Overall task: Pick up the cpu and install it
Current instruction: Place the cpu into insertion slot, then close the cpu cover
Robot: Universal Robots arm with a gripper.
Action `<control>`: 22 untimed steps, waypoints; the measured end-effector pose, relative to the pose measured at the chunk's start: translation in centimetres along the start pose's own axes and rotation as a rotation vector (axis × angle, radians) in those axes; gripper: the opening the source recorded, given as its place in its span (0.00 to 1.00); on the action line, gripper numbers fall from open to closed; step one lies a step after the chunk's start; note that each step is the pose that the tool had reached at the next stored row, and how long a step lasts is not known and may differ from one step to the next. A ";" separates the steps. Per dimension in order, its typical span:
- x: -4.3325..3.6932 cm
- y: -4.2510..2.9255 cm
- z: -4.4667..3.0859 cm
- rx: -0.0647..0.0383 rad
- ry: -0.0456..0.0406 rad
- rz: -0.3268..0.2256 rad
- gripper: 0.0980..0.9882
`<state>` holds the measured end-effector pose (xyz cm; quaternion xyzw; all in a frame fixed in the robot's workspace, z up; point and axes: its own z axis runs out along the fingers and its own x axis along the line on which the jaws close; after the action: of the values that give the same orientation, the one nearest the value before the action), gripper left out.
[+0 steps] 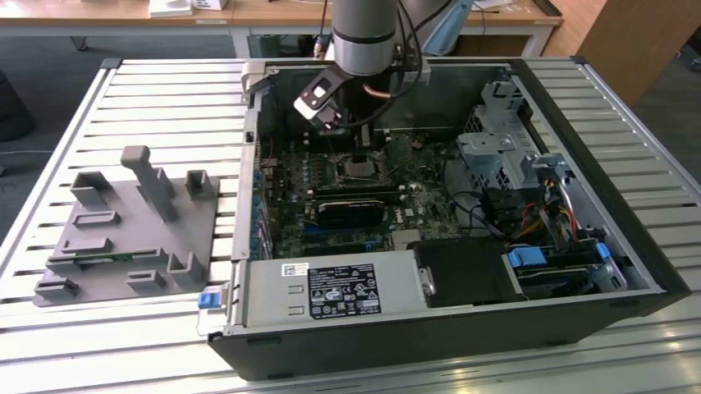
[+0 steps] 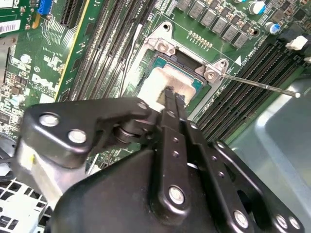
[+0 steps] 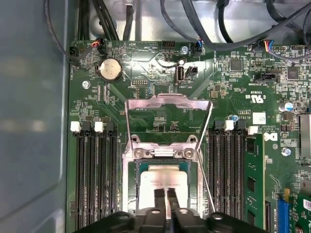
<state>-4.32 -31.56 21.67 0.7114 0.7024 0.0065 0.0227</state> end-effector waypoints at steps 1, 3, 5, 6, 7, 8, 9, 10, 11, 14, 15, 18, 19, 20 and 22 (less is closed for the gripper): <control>0.00 0.00 -0.07 0.000 0.0001 0.000 0.02; 0.00 0.01 -0.19 0.000 0.0001 0.000 0.01; -0.01 0.02 -0.53 0.000 0.0000 0.000 0.01; -0.02 0.03 -0.70 0.000 0.0000 0.000 0.01; -0.02 0.03 -0.74 0.000 0.0000 0.000 0.01; -0.02 0.03 -0.79 0.000 0.0000 0.000 0.01; -0.02 0.04 -0.83 0.000 -0.0001 0.000 0.01; -0.02 0.04 -0.87 0.000 -0.0001 0.000 0.01; -0.02 0.04 -0.91 0.000 -0.0002 0.000 0.01; -0.03 0.05 -1.13 0.000 -0.0003 0.000 0.01; -0.03 0.05 -1.22 0.000 -0.0003 0.000 0.01; -0.03 0.06 -1.40 0.000 -0.0002 0.000 0.01; -0.03 0.06 -1.45 0.000 -0.0002 0.000 0.01; -0.03 0.06 -1.48 0.000 -0.0002 0.000 0.01; -0.03 0.06 -1.53 0.000 -0.0002 0.000 0.01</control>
<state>-4.32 -31.56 23.21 0.7115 0.7023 0.0064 0.0227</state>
